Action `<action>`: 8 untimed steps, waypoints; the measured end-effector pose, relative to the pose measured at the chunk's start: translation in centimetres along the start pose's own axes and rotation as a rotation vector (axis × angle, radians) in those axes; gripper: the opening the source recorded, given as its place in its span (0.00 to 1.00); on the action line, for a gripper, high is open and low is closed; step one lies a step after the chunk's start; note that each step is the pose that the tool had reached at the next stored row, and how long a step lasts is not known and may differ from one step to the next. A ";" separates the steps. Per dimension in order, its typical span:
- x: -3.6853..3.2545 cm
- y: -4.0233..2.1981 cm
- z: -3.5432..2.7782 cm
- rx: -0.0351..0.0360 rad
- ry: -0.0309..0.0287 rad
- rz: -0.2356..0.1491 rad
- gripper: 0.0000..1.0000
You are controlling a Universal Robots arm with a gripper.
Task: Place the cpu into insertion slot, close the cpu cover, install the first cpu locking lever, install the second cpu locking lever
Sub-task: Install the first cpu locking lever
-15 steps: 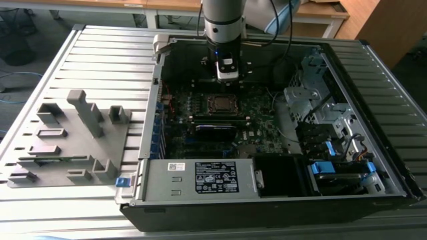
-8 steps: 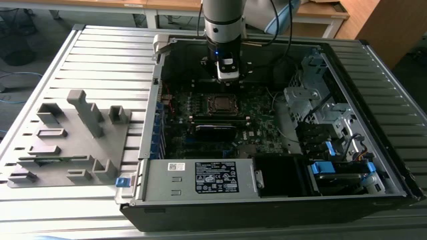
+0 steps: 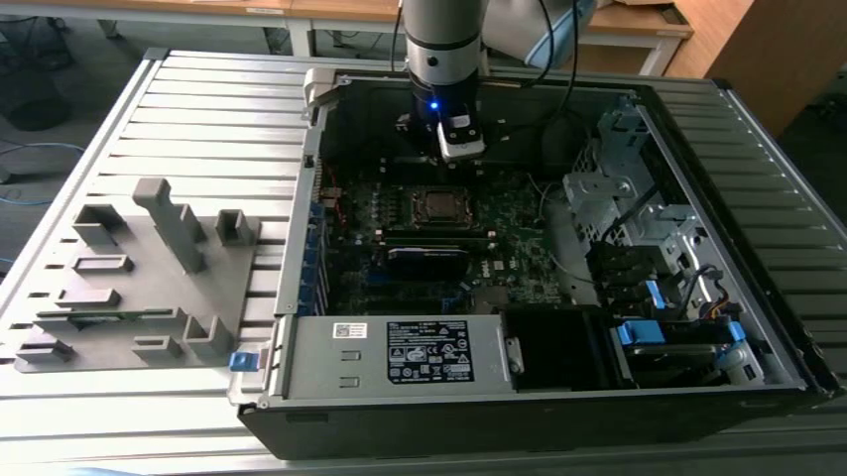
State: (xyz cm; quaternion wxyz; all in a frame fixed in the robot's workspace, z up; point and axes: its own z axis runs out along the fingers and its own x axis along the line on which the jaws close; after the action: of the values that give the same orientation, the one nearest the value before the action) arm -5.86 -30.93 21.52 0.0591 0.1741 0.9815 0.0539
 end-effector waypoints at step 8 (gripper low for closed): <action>0.00 -0.01 -0.01 0.0062 0.0015 -0.040 0.11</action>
State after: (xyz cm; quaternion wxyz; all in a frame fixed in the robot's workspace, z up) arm -5.87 -30.93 21.53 0.0589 0.1547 0.9850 0.0498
